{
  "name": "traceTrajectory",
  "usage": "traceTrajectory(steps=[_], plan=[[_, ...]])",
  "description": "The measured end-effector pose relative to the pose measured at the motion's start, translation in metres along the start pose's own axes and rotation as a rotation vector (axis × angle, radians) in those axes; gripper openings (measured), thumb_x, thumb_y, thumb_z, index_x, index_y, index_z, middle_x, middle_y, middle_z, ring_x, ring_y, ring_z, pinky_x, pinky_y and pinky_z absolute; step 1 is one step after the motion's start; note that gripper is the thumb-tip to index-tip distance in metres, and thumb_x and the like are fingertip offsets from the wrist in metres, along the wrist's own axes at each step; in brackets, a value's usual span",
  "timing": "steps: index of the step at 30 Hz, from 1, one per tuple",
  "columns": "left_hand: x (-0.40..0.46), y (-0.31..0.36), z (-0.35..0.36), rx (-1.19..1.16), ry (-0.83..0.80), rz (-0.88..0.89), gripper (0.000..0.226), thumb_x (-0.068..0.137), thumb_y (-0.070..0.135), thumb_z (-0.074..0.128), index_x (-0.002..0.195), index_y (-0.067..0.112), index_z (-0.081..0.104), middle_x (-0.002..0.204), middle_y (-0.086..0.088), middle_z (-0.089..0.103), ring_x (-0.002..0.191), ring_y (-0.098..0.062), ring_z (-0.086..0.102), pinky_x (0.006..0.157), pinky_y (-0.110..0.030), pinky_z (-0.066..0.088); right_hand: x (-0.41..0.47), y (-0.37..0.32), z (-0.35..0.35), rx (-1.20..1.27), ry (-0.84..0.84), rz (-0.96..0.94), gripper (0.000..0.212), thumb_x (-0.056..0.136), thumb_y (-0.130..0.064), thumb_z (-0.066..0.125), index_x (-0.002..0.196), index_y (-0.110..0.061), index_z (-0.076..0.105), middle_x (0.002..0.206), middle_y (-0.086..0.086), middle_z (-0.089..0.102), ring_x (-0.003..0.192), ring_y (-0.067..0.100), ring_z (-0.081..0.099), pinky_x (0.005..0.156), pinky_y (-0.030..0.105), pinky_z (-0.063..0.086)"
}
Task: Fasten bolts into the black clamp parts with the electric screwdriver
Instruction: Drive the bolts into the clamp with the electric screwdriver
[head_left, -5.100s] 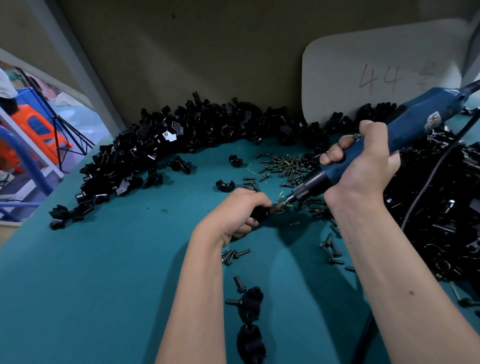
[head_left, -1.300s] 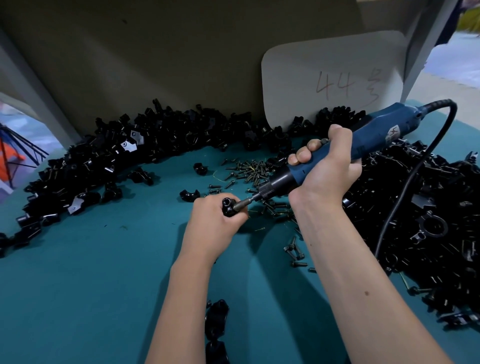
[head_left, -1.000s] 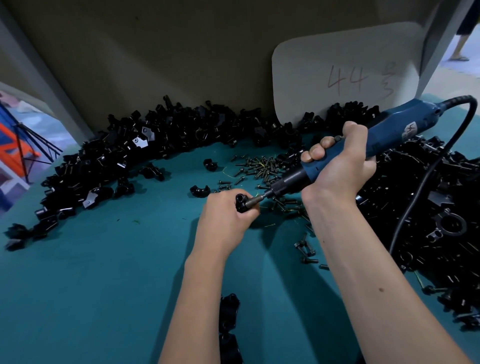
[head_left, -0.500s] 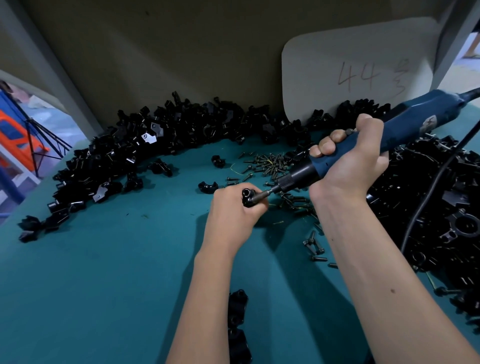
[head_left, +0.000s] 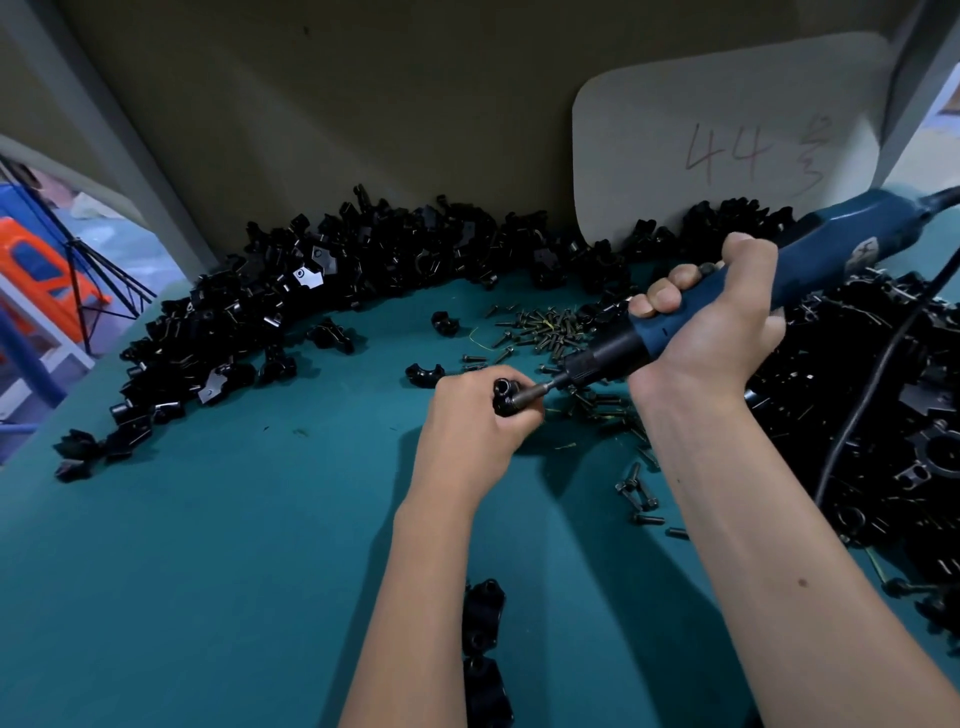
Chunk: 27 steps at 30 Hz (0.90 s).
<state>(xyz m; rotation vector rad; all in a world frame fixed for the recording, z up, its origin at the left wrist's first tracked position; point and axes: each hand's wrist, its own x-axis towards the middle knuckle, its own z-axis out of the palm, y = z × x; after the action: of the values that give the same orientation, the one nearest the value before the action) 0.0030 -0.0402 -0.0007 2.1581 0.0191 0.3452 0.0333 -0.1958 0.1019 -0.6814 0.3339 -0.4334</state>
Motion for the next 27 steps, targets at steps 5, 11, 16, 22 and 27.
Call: traceTrajectory(steps=[5, 11, 16, 22, 27], plan=[[-0.001, 0.000, 0.000, 0.043, 0.066, 0.068, 0.022, 0.079, 0.020, 0.077, 0.086, 0.040, 0.072, 0.072, 0.016, 0.065, 0.061, -0.010, 0.055, 0.052, -0.036, 0.049, -0.010, -0.008, 0.004, 0.112, 0.057, -0.013, 0.023, 0.097, 0.001, 0.057, 0.085, -0.010, 0.041, 0.036, -0.008, 0.045, 0.029, 0.008, 0.041, 0.036, 0.014, 0.032], [-0.003, 0.001, -0.007, -0.013, 0.027, 0.097, 0.019, 0.076, 0.036, 0.074, 0.091, 0.048, 0.072, 0.073, 0.016, 0.067, 0.061, -0.008, 0.057, 0.052, -0.027, 0.047, 0.006, 0.006, -0.012, 0.193, -0.210, 0.108, 0.021, 0.098, -0.021, 0.057, 0.088, -0.014, 0.040, 0.065, 0.001, 0.043, 0.050, 0.015, 0.037, 0.049, 0.026, 0.034], [-0.005, 0.004, -0.013, -0.058, -0.047, 0.097, 0.007, 0.080, 0.040, 0.068, 0.082, 0.035, 0.071, 0.065, 0.008, 0.066, 0.054, -0.004, 0.056, 0.047, -0.021, 0.042, 0.010, 0.005, -0.011, 0.220, -0.439, 0.089, 0.029, 0.099, -0.027, 0.056, 0.071, -0.020, 0.049, 0.064, -0.002, 0.047, 0.049, 0.013, 0.042, 0.050, 0.027, 0.037], [-0.004, 0.008, -0.017, -0.229, -0.064, 0.156, 0.008, 0.084, 0.031, 0.066, 0.077, 0.028, 0.062, 0.060, 0.009, 0.054, 0.053, -0.008, 0.045, 0.048, -0.025, 0.038, 0.009, 0.002, -0.003, 0.246, -0.333, 0.094, 0.026, 0.100, -0.030, 0.061, 0.084, -0.018, 0.045, 0.065, -0.002, 0.048, 0.049, 0.013, 0.042, 0.049, 0.026, 0.039], [-0.003, -0.009, -0.027, 0.053, 0.157, 0.106, 0.013, 0.082, 0.036, 0.065, 0.083, 0.026, 0.057, 0.070, 0.009, 0.060, 0.060, -0.007, 0.051, 0.053, -0.030, 0.042, 0.008, 0.006, -0.004, 0.189, -0.156, 0.062, 0.046, 0.093, -0.039, 0.077, 0.109, -0.013, 0.042, 0.067, 0.000, 0.053, 0.051, 0.013, 0.047, 0.049, 0.028, 0.044]])
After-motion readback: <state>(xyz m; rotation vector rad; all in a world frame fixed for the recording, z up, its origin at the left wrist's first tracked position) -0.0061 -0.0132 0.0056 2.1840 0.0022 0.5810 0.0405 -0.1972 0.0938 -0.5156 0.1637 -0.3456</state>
